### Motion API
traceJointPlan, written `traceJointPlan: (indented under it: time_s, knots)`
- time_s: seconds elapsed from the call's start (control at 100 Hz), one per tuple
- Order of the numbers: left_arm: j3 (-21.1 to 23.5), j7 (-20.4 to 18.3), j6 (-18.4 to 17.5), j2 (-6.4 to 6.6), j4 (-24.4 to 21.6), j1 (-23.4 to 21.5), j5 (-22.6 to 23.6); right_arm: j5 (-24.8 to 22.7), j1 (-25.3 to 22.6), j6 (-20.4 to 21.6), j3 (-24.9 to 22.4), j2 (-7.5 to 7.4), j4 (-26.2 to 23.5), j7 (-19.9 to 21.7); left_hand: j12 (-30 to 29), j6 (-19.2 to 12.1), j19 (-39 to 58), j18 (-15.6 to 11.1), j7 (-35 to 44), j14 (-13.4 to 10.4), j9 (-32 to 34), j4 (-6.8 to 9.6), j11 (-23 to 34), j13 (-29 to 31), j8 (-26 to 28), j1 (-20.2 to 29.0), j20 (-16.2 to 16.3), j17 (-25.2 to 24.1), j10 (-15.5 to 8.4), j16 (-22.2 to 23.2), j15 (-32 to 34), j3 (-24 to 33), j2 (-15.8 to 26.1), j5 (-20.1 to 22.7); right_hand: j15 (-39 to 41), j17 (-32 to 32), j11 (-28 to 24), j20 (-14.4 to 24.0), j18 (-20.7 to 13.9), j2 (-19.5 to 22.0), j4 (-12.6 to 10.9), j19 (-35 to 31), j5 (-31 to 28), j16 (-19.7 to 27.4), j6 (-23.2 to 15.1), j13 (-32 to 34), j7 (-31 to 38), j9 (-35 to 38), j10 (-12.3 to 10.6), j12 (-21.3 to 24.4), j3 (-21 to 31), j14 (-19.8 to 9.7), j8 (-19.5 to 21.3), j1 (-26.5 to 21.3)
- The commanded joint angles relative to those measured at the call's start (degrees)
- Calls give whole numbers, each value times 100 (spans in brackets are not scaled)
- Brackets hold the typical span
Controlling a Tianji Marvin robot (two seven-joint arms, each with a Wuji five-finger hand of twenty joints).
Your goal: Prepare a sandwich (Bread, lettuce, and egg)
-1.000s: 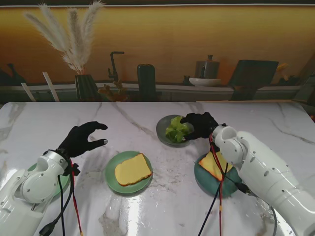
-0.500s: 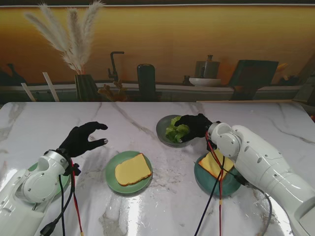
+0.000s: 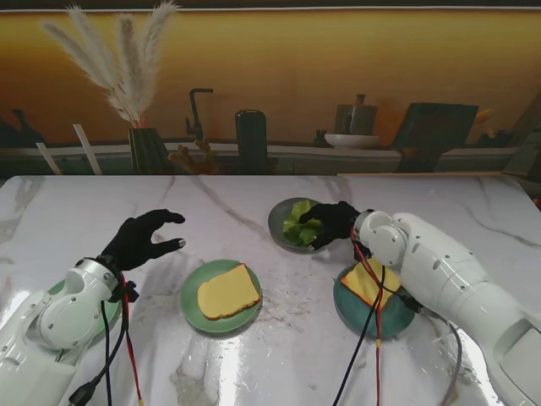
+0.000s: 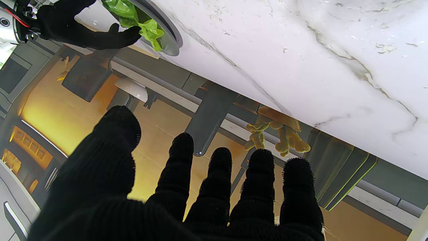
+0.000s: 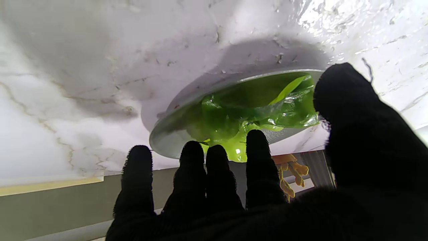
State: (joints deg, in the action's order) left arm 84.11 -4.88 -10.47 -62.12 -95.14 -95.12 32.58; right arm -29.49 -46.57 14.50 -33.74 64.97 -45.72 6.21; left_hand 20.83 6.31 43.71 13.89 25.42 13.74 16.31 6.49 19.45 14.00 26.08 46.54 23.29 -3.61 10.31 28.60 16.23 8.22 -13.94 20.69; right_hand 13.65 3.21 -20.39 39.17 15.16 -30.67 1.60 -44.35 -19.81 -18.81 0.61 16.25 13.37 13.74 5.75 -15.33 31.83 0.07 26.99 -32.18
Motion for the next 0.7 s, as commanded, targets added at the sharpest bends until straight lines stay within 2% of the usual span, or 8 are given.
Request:
traceJointPlan:
  time_s: [0.0, 0.18, 0.38, 0.48, 0.69]
  knots:
    - [-10, -5, 71, -16, 4, 5, -26, -1, 68, 31, 55, 129, 44, -7, -114, -96, -38, 15, -16, -71, -106, -93, -39, -162, 5, 27, 8, -72, -20, 12, -58, -123, 145, 25, 20, 17, -180, 40, -89, -214, -28, 47, 134, 20, -177, -156, 99, -239, -101, -107, 51, -123, 130, -145]
    - [-15, 1, 98, -18, 6, 1, -23, 42, 141, 18, 210, 202, 190, -86, -116, -102, -41, 19, -9, -68, -109, -87, -39, -163, 8, 37, 13, -75, -28, 12, -56, -124, 147, 25, 485, -280, -719, 323, -163, -280, -68, -267, -27, -255, -221, 148, 554, 20, -176, -466, -2, -160, 488, -504]
    - [-4, 14, 111, -20, 17, 3, -14, 88, 227, 11, 392, 306, 390, -220, -117, -81, -44, 18, 4, -72, -112, -81, -38, -165, 13, 48, 18, -75, -23, 12, -55, -123, 148, 43, 1399, -787, -1464, 847, -352, -356, -106, -867, -192, -881, -284, 494, 1014, 325, -305, -1119, 128, -197, 890, -980]
    - [2, 10, 118, -20, 22, 4, -18, 94, 248, -44, 436, 346, 447, -283, -117, -78, -50, 27, 9, -71, -114, -80, -37, -172, 14, 46, 17, -79, -35, 11, -58, -124, 157, 66, 1954, -1139, -1839, 1072, -517, -476, -93, -1175, -295, -1250, -310, 687, 1324, 503, -365, -1473, 427, -199, 1073, -1206]
    - [11, -2, 118, -17, 34, 4, -19, 116, 269, -139, 473, 443, 589, -492, -119, -53, -47, 42, 19, -72, -114, -75, -38, -173, 16, 56, 26, -82, -16, 11, -57, -118, 155, 111, 3165, -2409, -2635, 1395, -937, -719, 44, -1952, -835, -1996, -480, 1800, 2404, 1378, -584, -2133, 1248, -334, 1320, -1640]
